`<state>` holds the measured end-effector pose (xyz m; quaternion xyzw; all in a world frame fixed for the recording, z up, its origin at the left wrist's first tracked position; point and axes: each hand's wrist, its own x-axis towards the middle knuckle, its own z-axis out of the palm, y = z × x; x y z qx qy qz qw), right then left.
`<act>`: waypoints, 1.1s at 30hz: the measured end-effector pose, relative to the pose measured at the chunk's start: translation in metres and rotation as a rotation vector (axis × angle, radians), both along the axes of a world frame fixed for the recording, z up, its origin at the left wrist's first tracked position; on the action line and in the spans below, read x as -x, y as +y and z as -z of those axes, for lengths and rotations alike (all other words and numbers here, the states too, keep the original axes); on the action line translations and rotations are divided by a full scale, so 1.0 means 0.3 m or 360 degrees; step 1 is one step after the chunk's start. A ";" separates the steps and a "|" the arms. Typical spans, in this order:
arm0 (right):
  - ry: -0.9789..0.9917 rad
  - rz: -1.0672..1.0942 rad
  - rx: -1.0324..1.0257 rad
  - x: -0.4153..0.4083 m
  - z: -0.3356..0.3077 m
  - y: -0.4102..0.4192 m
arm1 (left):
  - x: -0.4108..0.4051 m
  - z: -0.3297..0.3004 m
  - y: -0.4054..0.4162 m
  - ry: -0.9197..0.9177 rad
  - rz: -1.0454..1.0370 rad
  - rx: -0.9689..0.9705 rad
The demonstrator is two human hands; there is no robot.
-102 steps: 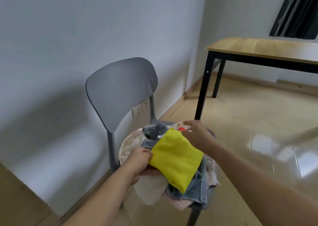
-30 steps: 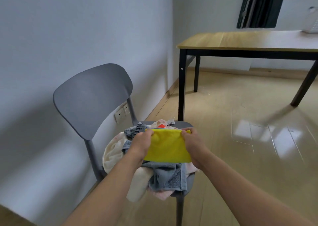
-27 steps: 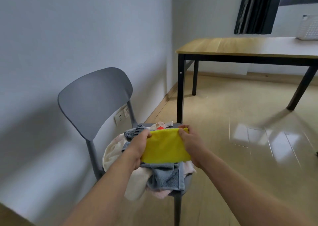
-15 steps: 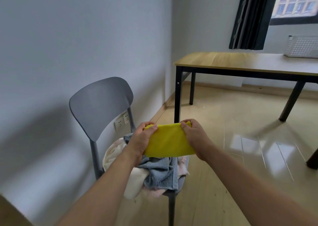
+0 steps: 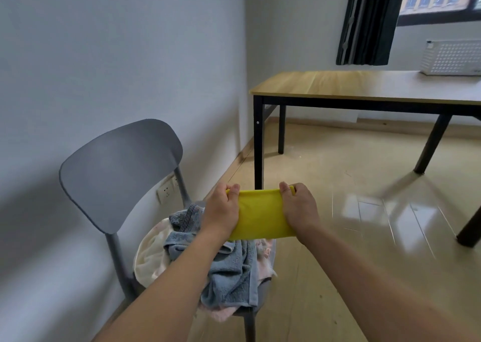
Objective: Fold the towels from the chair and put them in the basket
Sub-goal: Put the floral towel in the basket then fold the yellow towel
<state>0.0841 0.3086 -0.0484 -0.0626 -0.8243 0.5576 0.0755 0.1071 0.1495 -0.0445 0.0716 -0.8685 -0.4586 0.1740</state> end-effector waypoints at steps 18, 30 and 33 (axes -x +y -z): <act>-0.0304 0.0301 -0.0076 0.623 -0.304 0.226 | 0.719 -0.313 0.228 -0.0384 0.0243 0.0151; -0.0254 0.0562 0.0117 0.512 -1.425 0.688 | 0.675 -1.496 0.693 -0.0277 0.0508 0.0097; -0.0212 0.0531 0.0144 0.530 -1.526 0.879 | 0.682 -1.603 0.874 -0.0201 0.0541 0.0039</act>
